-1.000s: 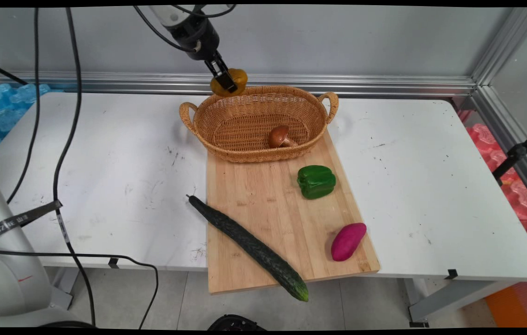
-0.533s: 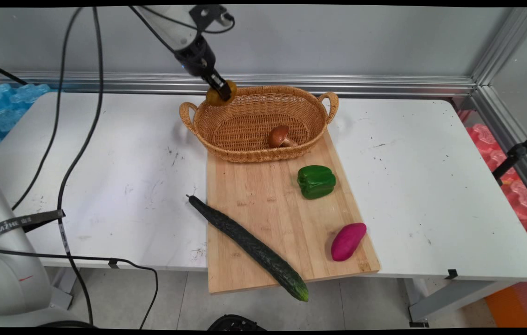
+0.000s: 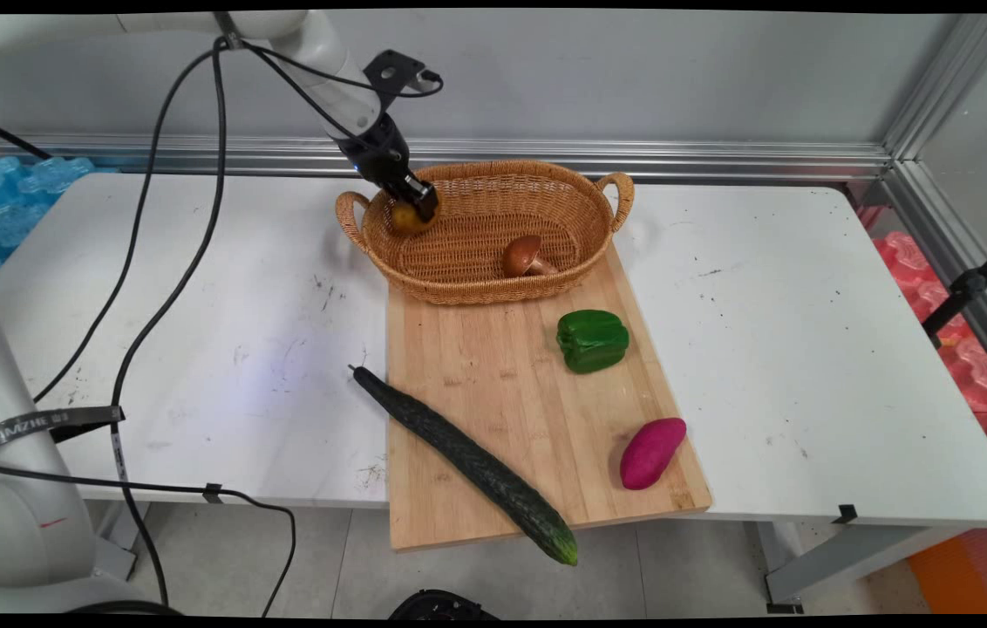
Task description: Place the picked object in the vegetable basket
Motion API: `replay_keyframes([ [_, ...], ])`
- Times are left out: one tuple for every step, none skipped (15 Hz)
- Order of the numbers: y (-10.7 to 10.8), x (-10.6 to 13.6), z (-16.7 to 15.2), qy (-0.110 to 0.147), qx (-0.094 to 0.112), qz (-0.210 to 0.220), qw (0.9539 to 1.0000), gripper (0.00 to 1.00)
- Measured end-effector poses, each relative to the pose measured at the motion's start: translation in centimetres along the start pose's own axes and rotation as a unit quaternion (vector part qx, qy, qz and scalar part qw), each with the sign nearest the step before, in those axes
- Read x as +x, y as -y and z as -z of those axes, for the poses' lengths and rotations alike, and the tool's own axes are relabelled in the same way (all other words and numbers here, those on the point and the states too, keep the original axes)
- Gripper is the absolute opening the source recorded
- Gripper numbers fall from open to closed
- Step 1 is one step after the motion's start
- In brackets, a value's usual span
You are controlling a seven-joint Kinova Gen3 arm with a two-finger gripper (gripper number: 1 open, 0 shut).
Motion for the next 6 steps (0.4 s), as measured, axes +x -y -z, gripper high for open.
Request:
replay_keyframes([
  [-0.02, -0.06, -0.27, 0.000, -0.005, 0.001, 1.0000, 1.00],
  [-0.08, -0.07, -0.40, 0.000, -0.010, 0.001, 0.9999, 1.00],
  [-0.16, -0.06, -0.47, -0.001, -0.016, -0.002, 0.9999, 1.00],
  [-0.20, -0.04, -0.45, -0.002, -0.019, -0.004, 0.9998, 1.00],
  [-0.24, -0.04, -0.33, -0.003, -0.023, -0.007, 0.9997, 1.00],
  [-0.24, -0.06, -0.20, -0.004, -0.026, -0.010, 0.9996, 1.00],
])
